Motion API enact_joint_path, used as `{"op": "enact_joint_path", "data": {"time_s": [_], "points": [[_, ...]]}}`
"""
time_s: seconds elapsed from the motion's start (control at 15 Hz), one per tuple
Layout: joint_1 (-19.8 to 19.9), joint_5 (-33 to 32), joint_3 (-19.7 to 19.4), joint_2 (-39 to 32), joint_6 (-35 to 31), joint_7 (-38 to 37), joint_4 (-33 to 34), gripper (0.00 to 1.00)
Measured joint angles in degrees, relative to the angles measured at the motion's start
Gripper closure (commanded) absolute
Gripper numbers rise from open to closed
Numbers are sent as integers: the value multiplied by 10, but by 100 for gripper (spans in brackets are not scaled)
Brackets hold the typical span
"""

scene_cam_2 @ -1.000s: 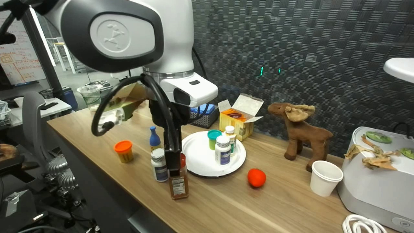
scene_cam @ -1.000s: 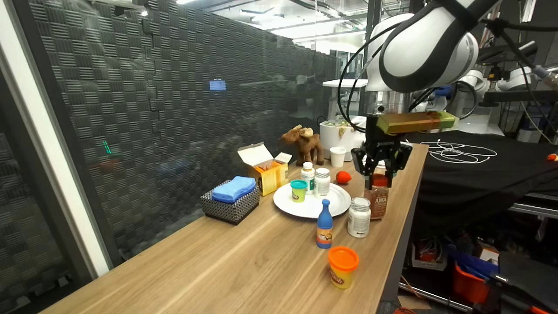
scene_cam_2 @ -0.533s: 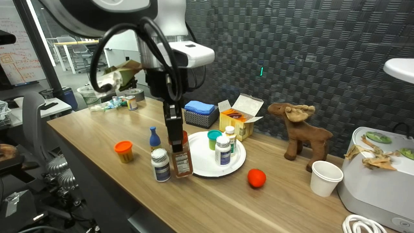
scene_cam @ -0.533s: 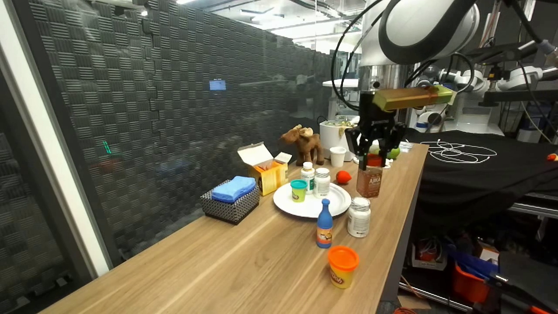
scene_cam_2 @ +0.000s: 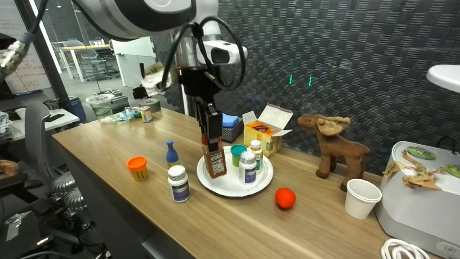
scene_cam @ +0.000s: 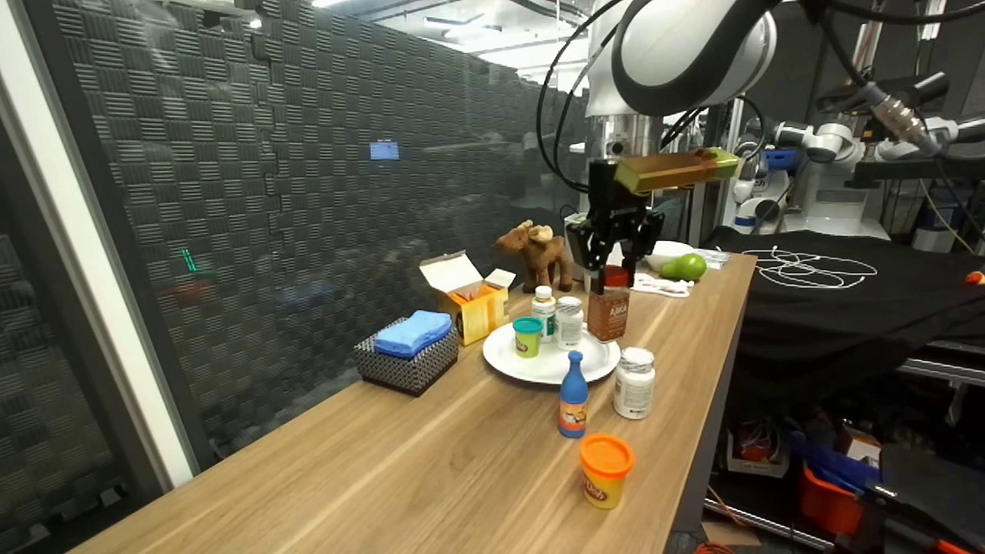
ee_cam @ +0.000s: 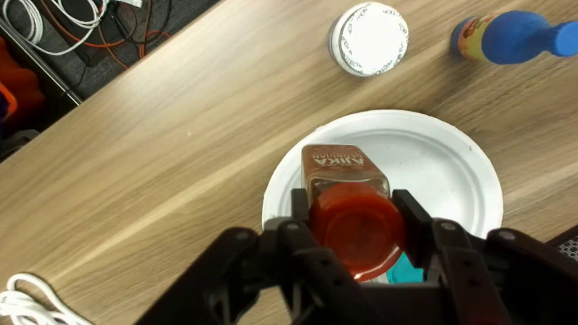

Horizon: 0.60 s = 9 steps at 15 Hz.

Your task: Pick up all the objects surrounding the white plate and arrange them on the plate

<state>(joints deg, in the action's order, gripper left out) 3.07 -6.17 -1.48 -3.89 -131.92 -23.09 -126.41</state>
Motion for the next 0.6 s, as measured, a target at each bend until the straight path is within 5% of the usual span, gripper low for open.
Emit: {"op": "enact_joint_path", "data": {"time_s": [0.6], "points": [[7, 51, -14, -103, -32, 88, 72, 76]]}}
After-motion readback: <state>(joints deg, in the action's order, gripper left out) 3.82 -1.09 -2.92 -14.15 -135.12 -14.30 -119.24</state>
